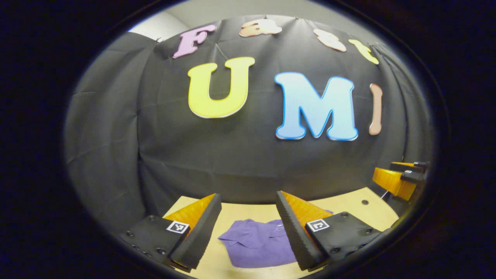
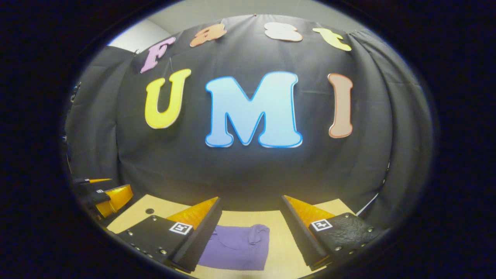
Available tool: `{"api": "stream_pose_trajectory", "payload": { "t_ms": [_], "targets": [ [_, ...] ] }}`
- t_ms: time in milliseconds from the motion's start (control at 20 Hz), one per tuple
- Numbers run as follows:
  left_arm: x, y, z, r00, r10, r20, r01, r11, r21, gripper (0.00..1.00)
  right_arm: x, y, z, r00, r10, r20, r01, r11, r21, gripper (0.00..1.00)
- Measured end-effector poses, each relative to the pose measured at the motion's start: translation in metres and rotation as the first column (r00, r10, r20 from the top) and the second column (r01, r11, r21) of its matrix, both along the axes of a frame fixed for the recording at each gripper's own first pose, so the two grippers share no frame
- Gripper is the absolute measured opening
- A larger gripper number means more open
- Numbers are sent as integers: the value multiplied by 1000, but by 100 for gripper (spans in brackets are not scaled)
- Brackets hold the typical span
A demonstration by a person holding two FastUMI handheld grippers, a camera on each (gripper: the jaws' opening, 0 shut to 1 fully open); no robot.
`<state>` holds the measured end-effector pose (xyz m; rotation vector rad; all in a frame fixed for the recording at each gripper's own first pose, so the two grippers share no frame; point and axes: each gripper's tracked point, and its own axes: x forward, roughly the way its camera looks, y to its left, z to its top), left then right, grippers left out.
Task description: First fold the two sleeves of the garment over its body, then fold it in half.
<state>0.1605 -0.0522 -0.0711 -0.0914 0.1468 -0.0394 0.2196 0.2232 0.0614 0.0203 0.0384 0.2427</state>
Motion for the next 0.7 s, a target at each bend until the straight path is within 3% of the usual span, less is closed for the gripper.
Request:
{"api": "stream_pose_trajectory", "payload": {
  "t_ms": [300, 450, 700],
  "targets": [
    [-77, 3, 70, 986, 8, 165, -19, 998, 66, 93, -66, -32, 38, 992, -42, 122, 37, 998, 41, 95],
    [-115, 1, 90, 972, -23, 234, -12, 990, 143, 93, -84, -42, 40, 989, -55, 138, 48, 997, 53, 95],
    [-155, -15, 108, 940, -92, 327, 45, 988, 149, 94, -110, -46, 49, 979, -64, 192, 51, 996, 74, 95]
  ]
}}
